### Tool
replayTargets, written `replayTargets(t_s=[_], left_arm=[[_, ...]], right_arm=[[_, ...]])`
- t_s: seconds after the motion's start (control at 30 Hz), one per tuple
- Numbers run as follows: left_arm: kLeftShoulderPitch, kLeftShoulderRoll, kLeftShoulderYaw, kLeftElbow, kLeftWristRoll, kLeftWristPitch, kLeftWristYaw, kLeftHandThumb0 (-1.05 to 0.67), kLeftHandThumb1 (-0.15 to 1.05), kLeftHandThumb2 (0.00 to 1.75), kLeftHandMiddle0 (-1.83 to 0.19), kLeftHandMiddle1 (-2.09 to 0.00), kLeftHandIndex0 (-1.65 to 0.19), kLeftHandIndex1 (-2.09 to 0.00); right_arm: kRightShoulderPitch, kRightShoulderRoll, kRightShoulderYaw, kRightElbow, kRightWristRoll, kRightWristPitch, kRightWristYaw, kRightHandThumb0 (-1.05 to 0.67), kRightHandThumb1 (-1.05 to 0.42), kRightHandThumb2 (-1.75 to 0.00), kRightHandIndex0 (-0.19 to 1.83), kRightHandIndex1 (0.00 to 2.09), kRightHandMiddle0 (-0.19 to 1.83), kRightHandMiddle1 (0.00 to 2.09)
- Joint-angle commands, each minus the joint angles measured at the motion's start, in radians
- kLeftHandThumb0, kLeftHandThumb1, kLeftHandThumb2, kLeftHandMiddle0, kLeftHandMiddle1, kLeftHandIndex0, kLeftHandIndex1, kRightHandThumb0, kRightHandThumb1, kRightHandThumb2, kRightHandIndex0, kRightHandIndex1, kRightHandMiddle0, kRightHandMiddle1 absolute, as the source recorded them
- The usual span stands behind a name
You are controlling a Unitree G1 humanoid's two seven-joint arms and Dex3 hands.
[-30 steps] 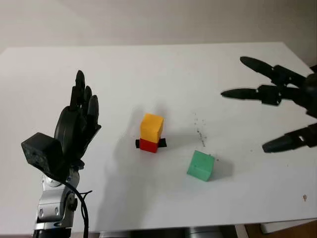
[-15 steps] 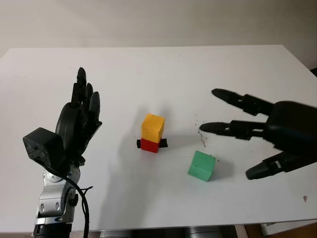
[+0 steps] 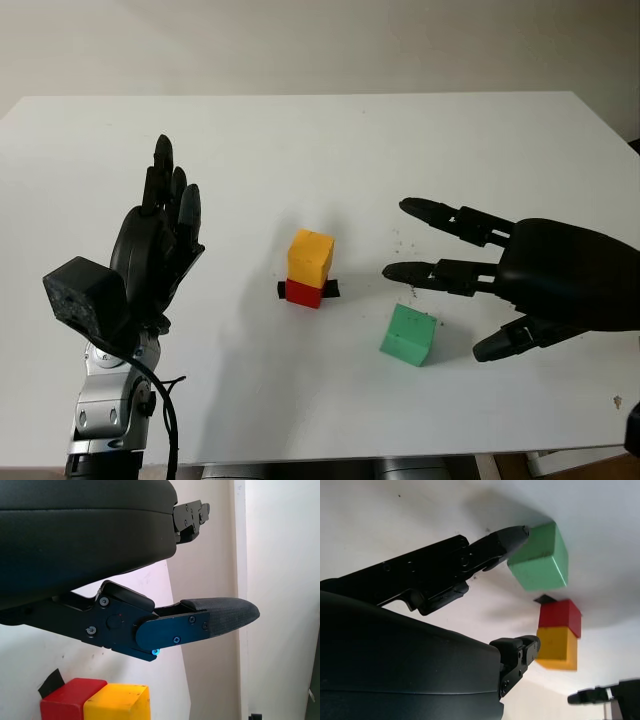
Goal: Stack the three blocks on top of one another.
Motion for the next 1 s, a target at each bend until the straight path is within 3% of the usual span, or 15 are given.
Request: replayTargets(t_s=[0.0, 0.6, 0.97], left_arm=[[0.004, 0.005, 0.000, -0.024, -0.004, -0.001, -0.003, -0.79, 1.05, 0.59, 0.19, -0.04, 0.19, -0.03], [0.024, 0.004, -0.006, -0.036, 0.014, -0.016, 0.000, -0.80, 1.05, 0.59, 0.19, -0.04, 0.19, -0.03], [0.028, 0.004, -0.013, -0.042, 0.020, -0.013, 0.004, -0.79, 1.05, 0.60, 0.19, -0.03, 0.19, -0.01]], right_arm=[[-0.029, 0.002, 0.018, 0.021, -0.031, -0.020, -0.024, -0.53, -0.89, -0.05, -0.17, 0.05, 0.32, 0.07], [-0.145, 0.016, 0.176, 0.086, -0.072, -0.001, -0.038, -0.48, -0.91, -0.05, -0.16, 0.05, 0.36, 0.08], [-0.200, 0.033, 0.222, 0.092, -0.058, 0.024, -0.032, -0.46, -0.90, -0.05, -0.11, 0.07, 0.44, 0.12]])
